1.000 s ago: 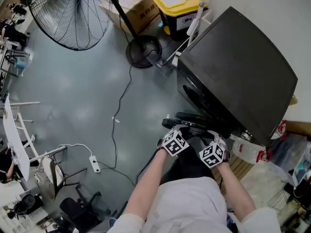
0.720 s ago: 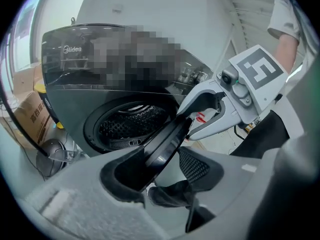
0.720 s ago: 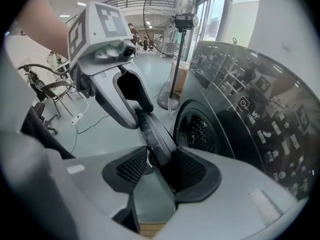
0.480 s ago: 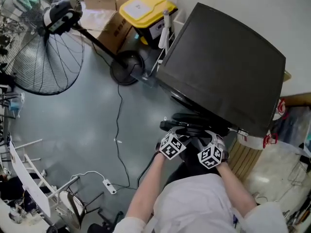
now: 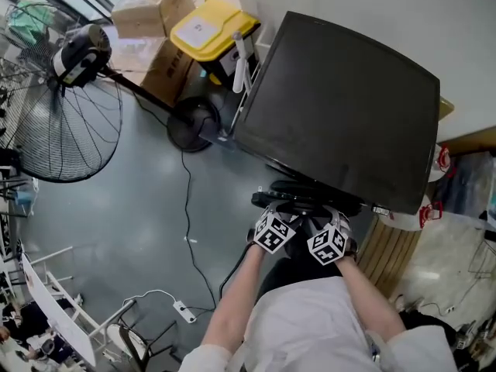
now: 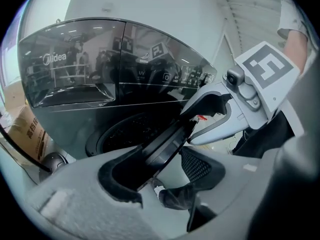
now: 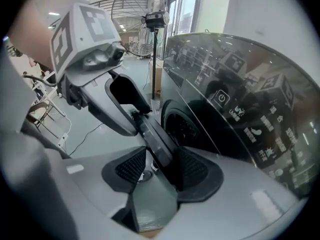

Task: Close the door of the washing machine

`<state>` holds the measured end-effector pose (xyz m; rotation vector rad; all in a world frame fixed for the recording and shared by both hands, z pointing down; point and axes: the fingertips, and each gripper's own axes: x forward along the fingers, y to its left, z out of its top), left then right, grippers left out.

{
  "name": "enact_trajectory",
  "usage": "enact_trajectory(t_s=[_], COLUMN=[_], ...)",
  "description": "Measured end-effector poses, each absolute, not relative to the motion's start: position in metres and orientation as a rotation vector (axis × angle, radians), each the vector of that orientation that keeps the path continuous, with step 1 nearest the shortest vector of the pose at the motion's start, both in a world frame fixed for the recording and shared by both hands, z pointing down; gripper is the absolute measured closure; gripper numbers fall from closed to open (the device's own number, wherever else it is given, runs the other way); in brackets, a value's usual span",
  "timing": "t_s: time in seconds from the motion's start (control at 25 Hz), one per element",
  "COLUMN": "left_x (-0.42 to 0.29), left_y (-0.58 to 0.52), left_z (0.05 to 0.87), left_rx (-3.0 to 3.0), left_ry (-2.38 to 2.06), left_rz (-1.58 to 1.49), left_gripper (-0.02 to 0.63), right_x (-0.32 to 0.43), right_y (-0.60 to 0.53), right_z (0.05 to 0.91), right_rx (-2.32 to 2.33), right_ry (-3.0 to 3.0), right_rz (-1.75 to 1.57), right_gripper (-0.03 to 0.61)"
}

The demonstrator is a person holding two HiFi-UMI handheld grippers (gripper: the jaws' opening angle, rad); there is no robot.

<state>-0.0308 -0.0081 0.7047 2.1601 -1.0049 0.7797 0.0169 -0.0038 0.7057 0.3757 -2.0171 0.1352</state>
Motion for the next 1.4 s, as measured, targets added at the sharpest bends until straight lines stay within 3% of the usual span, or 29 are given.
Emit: enact_trajectory(t_s=[0.6,0.76,1.16,1.4], left_x=[-0.034,-0.032,-0.034,-0.043], left_y=[-0.02,-0.021,-0.026,-0.024], left_z=[0.707,0.707,0.705,0.701], left_rx=[2.098,2.105,2.087,2.0], left_ry=[-1.126,-1.127,-1.182,-1.307], left_rz=[0.757,0.759,0.761,0.711], left_gripper=[0.342,0.342,0.337,0.334], right_x=[0.013,0.01,0.023,0.021], right_y=[-0.017,-0.018,-0.012,-0.012], right_z=[0.693,0.67,0.69,0.703], right_rx=[0.512,0.623,0.729,0.779], right_ry=[-2.03,-2.182,-2.147,-2.09], right_rz=[0.32,0.6,0.862,0.965], right_gripper=[0.368,0.411,0.57,0.575])
